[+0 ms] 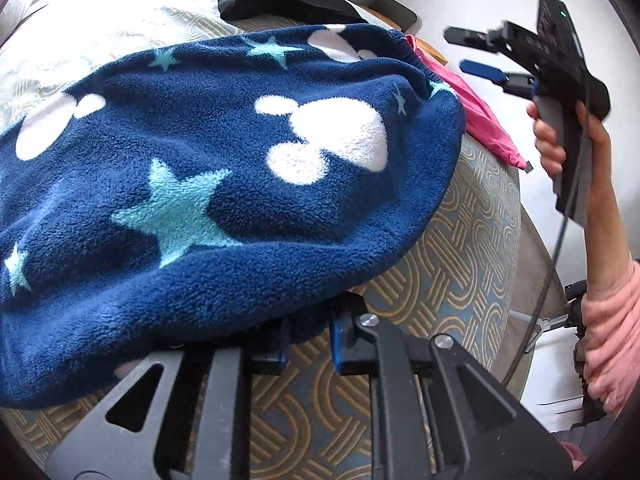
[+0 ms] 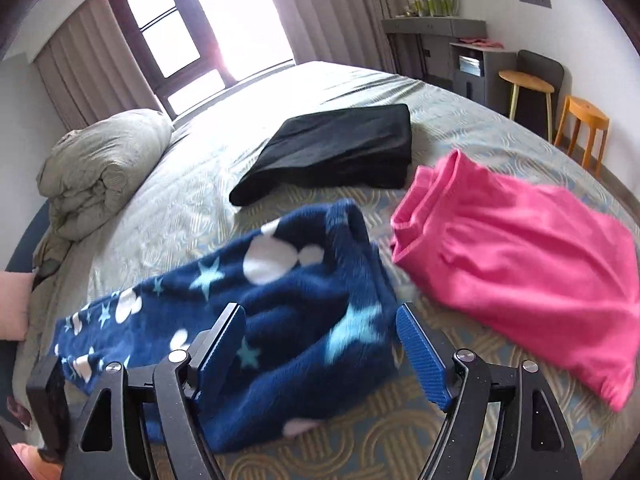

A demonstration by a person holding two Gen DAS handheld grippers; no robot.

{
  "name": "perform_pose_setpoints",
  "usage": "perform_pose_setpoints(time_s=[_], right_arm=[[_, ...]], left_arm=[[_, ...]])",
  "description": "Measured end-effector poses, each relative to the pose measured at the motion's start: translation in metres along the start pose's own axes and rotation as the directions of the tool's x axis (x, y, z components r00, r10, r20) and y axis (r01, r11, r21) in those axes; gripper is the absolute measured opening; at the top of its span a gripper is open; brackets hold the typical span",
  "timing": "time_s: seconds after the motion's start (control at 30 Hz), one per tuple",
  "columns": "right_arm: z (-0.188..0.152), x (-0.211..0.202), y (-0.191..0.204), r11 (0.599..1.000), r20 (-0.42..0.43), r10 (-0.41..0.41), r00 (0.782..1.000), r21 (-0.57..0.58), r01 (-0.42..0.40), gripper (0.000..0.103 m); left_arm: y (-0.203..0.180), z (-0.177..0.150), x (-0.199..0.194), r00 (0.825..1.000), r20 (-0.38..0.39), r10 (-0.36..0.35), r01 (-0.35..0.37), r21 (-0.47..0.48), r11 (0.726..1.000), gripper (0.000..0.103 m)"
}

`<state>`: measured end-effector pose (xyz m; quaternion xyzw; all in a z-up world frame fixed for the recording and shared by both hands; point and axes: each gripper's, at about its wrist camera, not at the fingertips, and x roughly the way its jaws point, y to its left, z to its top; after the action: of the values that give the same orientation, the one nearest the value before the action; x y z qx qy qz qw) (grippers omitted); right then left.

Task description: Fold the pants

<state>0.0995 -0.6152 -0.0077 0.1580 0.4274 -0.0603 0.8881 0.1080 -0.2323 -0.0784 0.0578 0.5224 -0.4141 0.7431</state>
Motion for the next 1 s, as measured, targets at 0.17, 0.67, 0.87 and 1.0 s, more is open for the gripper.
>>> perform_pose_setpoints(time_s=[0.17, 0.67, 0.87, 1.0], right_arm=[[0.044, 0.069, 0.004, 0.995, -0.116, -0.058, 0.992, -0.084, 0.048, 0.077], [0.044, 0.084, -0.018, 0.968, -0.134, -0.243, 0.961, -0.094, 0.232, 0.029], [0.029, 0.010, -0.018, 0.986, -0.035, -0.165, 0.986, -0.017, 0.165, 0.078], [-0.008, 0.007, -0.020, 0.996, -0.130, -0.084, 0.988, -0.035, 0.080, 0.080]], left_arm=[[-0.003, -0.002, 0.005, 1.000, -0.015, 0.021, -0.021, 0.011, 1.000, 0.017], [-0.014, -0.003, 0.015, 1.000, -0.019, -0.006, 0.007, 0.061, 0.998, 0.014], [-0.009, -0.009, -0.012, 1.000, 0.013, -0.020, 0.019, 0.074, 0.997, 0.014], [0.017, -0.019, -0.045, 0.997, 0.067, -0.027, 0.026, 0.009, 1.000, 0.021]])
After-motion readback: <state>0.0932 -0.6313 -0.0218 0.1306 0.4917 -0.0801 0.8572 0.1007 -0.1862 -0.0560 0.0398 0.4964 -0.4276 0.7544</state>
